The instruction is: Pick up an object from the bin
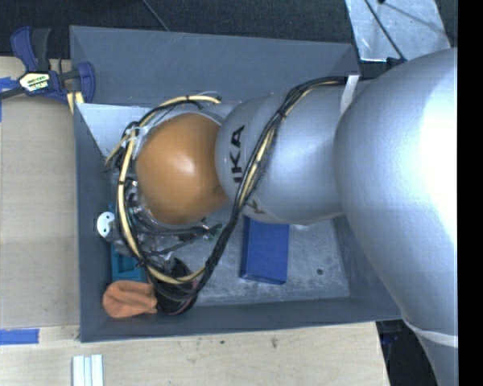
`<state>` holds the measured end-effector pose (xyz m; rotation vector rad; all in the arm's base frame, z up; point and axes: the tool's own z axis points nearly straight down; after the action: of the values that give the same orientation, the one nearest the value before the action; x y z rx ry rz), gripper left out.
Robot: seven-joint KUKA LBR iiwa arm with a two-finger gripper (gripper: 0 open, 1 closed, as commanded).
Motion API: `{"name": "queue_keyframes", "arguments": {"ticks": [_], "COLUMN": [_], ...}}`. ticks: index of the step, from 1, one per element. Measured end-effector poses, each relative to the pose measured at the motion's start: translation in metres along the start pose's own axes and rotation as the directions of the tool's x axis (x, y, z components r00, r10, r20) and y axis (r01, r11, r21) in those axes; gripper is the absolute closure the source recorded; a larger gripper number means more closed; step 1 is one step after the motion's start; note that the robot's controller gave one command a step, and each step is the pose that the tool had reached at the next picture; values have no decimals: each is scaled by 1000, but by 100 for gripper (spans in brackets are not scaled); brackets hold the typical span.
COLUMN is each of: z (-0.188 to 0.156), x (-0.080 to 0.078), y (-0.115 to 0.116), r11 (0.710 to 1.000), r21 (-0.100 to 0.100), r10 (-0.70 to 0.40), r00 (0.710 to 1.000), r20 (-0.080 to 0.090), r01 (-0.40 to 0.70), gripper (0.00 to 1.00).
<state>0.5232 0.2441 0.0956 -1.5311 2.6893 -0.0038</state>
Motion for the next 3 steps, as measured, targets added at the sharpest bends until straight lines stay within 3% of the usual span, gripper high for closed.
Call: {"name": "queue_keyframes", "arguments": {"ticks": [2,3], "z": [-28,-42], "x": [6,5], "y": [2,2], "r11": [1000,1000], "r21": [-23,-27], "r10": [-1,0], "r00": [999,999], "r20": [-43,-44], "r01": [0,-1], "gripper": [100,100]}}
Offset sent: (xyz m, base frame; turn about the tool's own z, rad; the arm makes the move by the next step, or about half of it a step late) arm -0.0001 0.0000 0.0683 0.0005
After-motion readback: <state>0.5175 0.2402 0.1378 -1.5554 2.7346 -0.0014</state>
